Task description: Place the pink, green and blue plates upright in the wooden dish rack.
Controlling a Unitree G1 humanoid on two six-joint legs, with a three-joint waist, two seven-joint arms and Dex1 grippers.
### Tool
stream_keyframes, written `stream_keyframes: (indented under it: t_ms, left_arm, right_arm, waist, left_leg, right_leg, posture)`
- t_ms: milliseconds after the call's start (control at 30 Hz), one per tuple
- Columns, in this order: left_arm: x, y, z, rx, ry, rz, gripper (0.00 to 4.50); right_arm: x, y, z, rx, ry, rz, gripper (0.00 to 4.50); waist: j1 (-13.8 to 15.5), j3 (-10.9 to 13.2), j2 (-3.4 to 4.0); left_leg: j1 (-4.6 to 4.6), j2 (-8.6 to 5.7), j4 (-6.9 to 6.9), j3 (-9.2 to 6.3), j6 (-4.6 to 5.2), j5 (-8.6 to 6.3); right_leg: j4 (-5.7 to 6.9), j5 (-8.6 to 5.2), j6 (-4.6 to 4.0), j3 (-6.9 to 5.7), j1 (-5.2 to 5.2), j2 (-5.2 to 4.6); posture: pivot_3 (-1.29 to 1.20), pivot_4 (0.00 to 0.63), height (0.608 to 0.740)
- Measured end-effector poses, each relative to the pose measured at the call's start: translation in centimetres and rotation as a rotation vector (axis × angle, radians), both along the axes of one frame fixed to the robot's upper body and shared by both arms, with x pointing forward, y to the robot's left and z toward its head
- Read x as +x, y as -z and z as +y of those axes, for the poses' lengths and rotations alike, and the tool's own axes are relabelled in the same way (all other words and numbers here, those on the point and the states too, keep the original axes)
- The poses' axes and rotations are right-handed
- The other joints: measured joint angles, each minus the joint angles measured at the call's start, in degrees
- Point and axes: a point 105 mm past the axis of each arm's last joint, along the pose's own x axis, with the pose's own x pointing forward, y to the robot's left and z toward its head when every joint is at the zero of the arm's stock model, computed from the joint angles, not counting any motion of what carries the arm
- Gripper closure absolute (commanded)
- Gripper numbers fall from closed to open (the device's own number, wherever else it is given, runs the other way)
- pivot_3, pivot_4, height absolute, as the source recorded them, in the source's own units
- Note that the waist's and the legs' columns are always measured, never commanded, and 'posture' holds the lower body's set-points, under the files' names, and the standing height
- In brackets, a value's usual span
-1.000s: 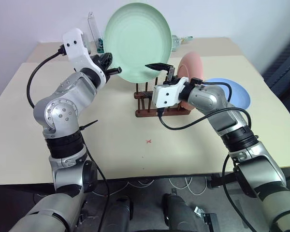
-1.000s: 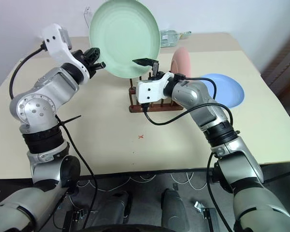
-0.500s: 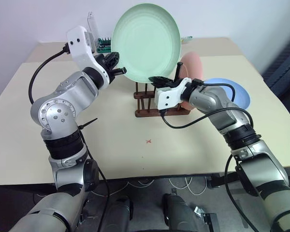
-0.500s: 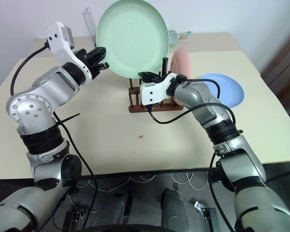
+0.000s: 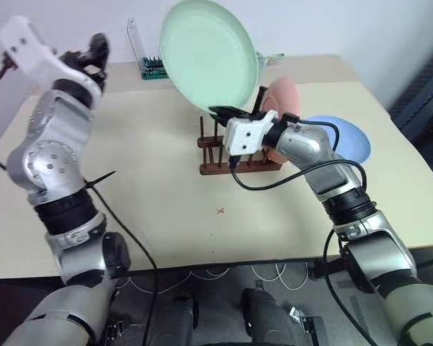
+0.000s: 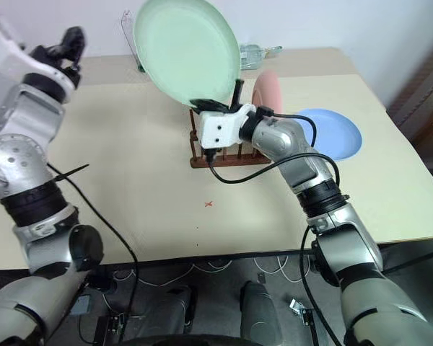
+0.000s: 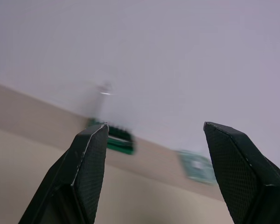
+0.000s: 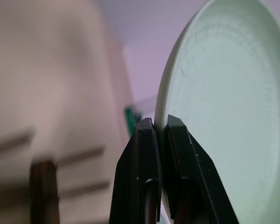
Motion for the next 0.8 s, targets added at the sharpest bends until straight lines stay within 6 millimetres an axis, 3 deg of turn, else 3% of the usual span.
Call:
stream_keyframes:
  t_ms: [100, 200, 333, 500, 600, 800]
  left_arm:
    - [-0.4, 2.6, 2.4, 0.134, -0.064, 0.061, 1.04]
    - [-0.6, 6.5, 2.5, 0.279, -0.021, 0.141, 1.04]
    - [-2.1, 11.5, -1.3, 0.420, 0.219, 0.200, 1.04]
    - [-5.3, 15.9, -6.3, 0.508, 0.542, 0.243, 1.04]
    - [-6.7, 16.8, -8.3, 0.519, 0.680, 0.234, 1.04]
    - [-8.2, 16.6, -10.6, 0.538, 0.819, 0.189, 1.04]
  right_arm:
    - [-2.2, -1.8, 0.8, 0.235, -0.142, 0.188, 4.50]
    - [-3.8, -2.8, 0.3, 0.433, -0.253, 0.417, 4.50]
    - [-5.0, -3.5, -0.7, 0.670, -0.342, 0.693, 4.50]
    - [-4.1, -0.4, -1.9, 0.813, -0.261, 1.017, 4.50]
    - [-3.6, -0.2, -2.8, 0.894, -0.242, 1.083, 4.50]
    - [-2.2, -0.3, -4.2, 0.997, -0.206, 1.139, 4.50]
  waist:
    - [-0.33, 0.00, 0.01]
    - [-0.20, 0.00, 0.02]
    - [-0.01, -0.01, 0.06]
    - [-0.05, 0.02, 0.12]
    - [-0.06, 0.06, 0.18]
    - [-0.16, 0.04, 0.21]
  left_leg:
    - [0.02, 0.01, -0.03, -0.02, 0.01, -0.01]
    - [0.00, 0.01, -0.01, -0.08, 0.17, -0.09]
    - [0.00, 0.02, -0.04, -0.09, 0.28, -0.16]
    - [0.01, 0.04, -0.09, -0.04, 0.31, -0.18]
    - [0.01, 0.05, -0.09, -0.03, 0.32, -0.18]
    - [0.01, 0.05, -0.08, 0.01, 0.36, -0.20]
  right_leg:
    - [0.03, 0.00, 0.00, 0.00, -0.02, 0.00]
    - [0.06, 0.00, -0.02, -0.01, -0.01, 0.00]
    - [0.06, 0.01, -0.06, 0.00, -0.02, -0.02]
    - [0.09, 0.02, -0.10, 0.00, -0.08, -0.01]
    - [0.09, 0.02, -0.10, 0.00, -0.08, 0.00]
    - [0.08, 0.02, -0.09, 0.00, -0.08, -0.01]
  posture:
    - [0.00, 0.150, 0.740]
    - [0.00, 0.150, 0.740]
    - [0.00, 0.150, 0.740]
    - [0.00, 0.150, 0.740]
    - [0.00, 0.150, 0.740]
    - [0.00, 0.150, 0.740]
